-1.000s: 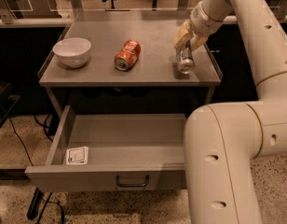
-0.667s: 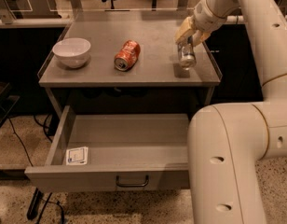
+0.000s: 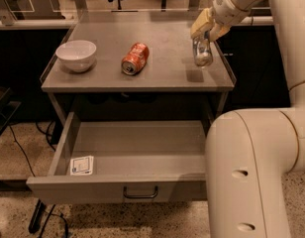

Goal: Place redbull can into top drawer

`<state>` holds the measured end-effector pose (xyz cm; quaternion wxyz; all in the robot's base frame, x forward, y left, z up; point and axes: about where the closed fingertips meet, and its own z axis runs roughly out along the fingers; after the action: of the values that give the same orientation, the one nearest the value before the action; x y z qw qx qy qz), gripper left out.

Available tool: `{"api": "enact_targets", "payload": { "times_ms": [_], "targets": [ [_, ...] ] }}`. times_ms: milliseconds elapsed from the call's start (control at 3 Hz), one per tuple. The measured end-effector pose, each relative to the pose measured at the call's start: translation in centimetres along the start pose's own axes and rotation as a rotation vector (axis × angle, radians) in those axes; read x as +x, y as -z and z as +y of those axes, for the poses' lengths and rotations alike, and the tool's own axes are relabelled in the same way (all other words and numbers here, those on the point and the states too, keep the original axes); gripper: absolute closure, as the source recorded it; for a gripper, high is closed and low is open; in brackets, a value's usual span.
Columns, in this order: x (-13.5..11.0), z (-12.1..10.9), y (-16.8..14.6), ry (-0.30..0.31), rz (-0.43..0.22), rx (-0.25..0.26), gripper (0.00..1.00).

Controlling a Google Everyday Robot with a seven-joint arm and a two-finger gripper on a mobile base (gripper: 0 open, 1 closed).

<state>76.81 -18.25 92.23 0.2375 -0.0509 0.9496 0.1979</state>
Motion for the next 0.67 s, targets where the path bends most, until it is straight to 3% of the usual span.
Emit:
{"api": "enact_targets", "payload": {
  "times_ms": [333,667],
  "targets": [
    [-0.8,-0.3,1.0,0.006,-0.034,0.027,1.00],
    [2.1,-2.1,3.4,-0.024,0.003,0.042,1.00]
  ]
}}
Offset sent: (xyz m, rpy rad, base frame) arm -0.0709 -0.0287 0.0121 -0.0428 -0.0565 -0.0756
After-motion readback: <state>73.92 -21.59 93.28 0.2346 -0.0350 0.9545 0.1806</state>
